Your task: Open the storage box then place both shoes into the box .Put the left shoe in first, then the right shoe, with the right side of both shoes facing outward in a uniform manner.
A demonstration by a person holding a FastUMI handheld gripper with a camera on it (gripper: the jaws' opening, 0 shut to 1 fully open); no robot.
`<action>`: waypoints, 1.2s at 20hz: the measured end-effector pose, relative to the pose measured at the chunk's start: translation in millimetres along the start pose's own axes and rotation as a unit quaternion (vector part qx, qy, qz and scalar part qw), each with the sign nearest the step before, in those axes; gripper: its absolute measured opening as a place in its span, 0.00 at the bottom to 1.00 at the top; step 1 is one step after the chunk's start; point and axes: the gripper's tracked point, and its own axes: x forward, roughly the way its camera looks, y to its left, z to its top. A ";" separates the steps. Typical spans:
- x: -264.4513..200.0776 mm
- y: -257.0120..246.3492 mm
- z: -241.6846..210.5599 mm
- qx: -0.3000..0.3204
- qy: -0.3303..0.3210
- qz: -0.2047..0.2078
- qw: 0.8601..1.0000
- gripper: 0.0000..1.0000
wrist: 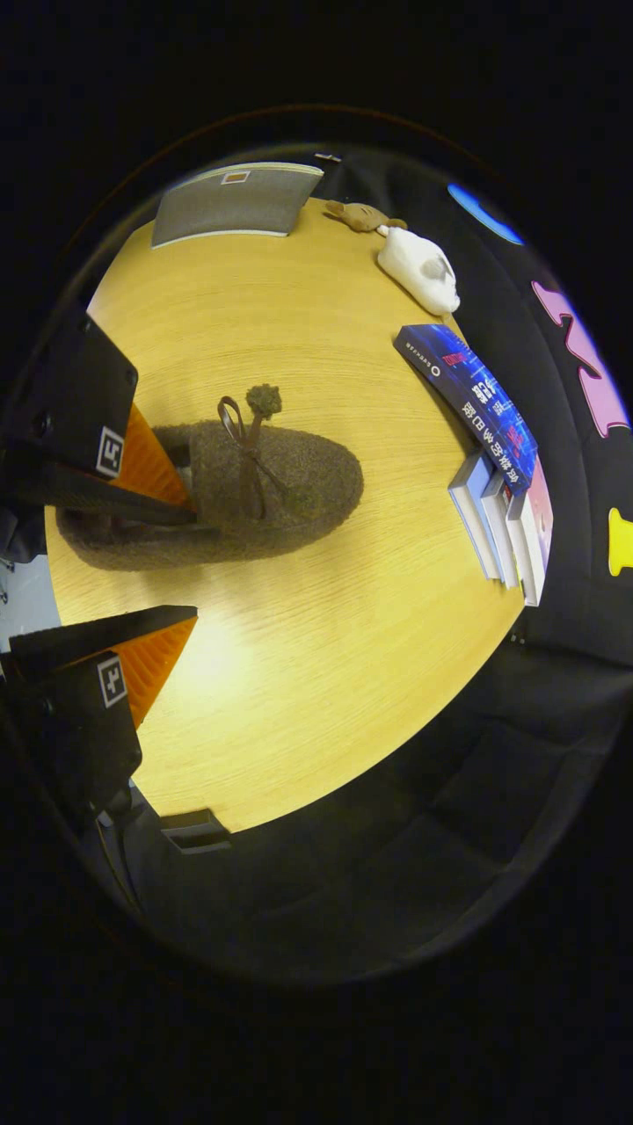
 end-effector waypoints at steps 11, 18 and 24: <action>8.6 6.4 3.6 0.049 0.014 0.045 0.998 0.05; -37.8 29.3 32.4 0.086 -0.039 0.099 0.991 0.05; -103.6 107.4 58.5 0.070 -0.077 0.163 0.981 0.05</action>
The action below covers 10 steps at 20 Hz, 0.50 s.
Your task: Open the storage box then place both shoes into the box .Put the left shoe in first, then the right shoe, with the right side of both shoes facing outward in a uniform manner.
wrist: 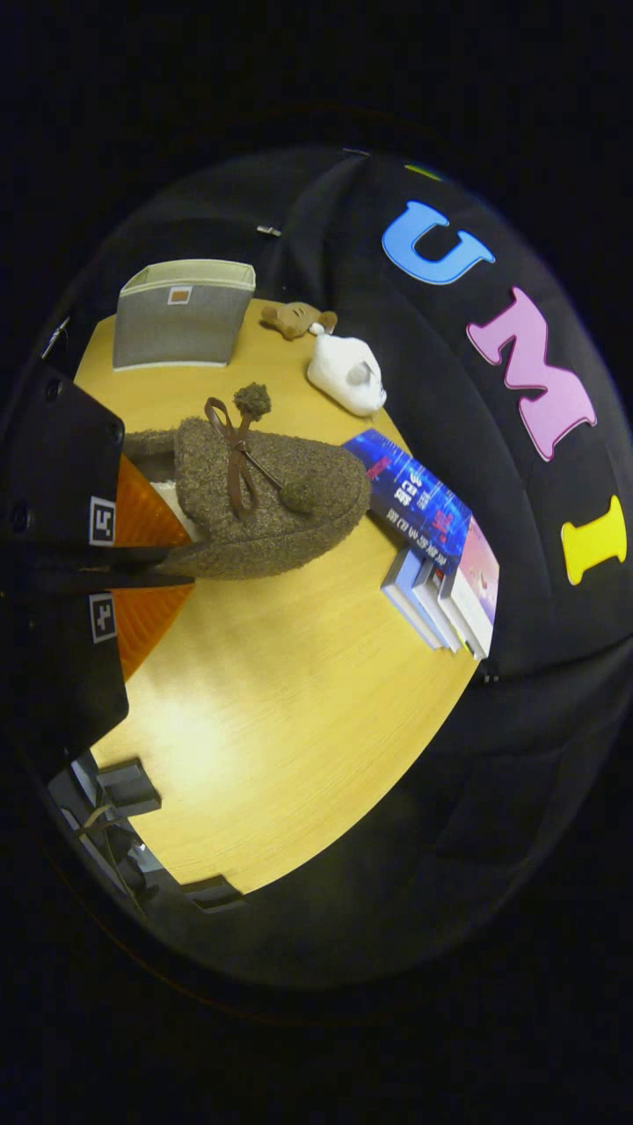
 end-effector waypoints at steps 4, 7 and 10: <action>-12.5 94.4 3.4 0.000 -0.005 0.056 0.998 0.05; -19.2 164.2 0.1 -0.005 -0.006 0.089 0.996 0.05; -21.3 234.6 -9.3 -0.001 0.000 0.126 0.992 0.05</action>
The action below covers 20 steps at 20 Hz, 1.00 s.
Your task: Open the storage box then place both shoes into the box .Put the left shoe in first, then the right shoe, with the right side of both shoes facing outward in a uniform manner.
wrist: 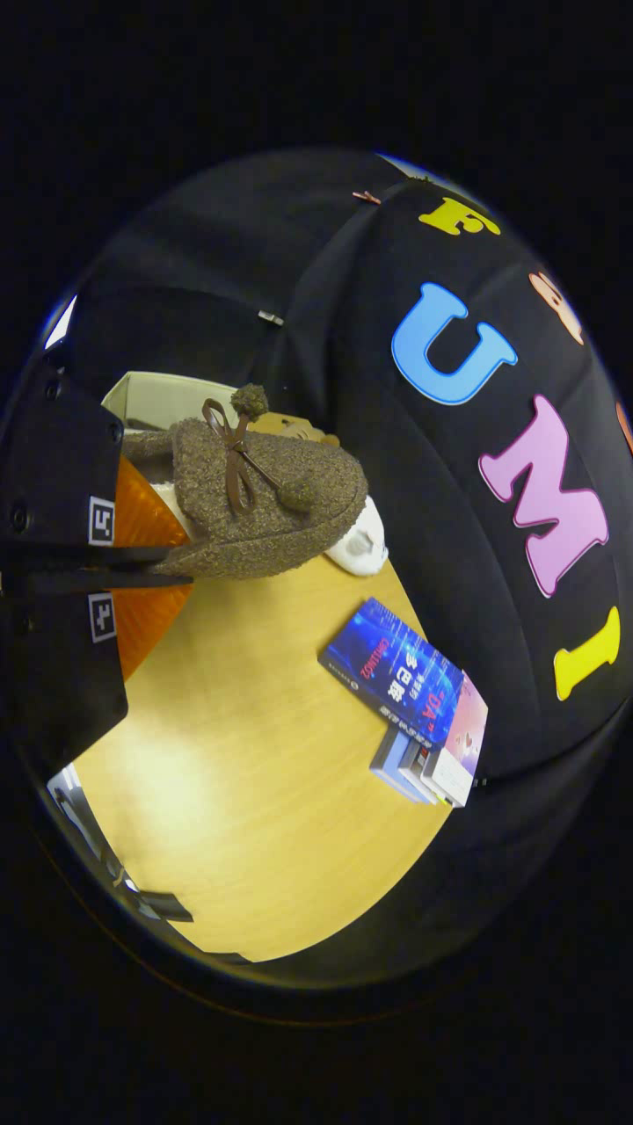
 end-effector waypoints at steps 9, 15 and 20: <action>62.4 132.4 -62.8 0.014 0.051 0.029 0.998 0.05; 109.1 159.7 -110.5 0.044 0.088 -0.006 0.995 0.05; 136.1 143.0 -140.9 0.033 0.098 -0.063 0.993 0.05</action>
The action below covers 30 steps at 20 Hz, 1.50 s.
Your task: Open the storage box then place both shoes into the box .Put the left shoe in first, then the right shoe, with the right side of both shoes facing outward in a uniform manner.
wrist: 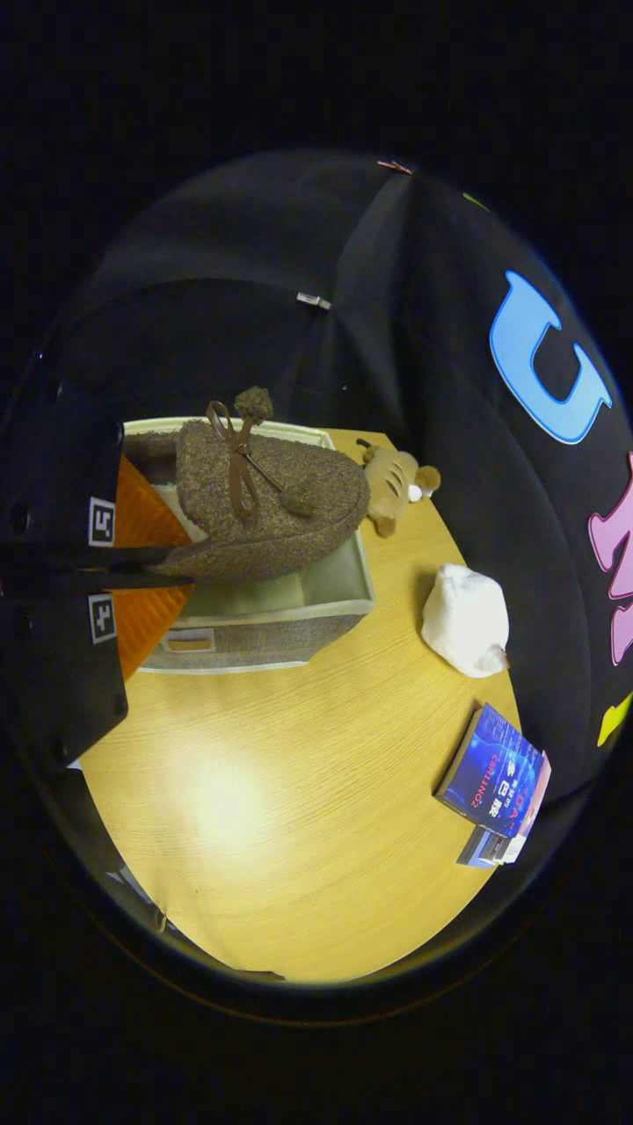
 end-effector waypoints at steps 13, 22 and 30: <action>-8.7 -6.1 3.2 0.007 -0.013 -0.078 0.997 0.05; -21.7 2.4 4.5 0.025 -0.013 -0.063 0.998 0.34; -40.7 7.5 25.0 0.003 -0.045 -0.026 0.999 0.75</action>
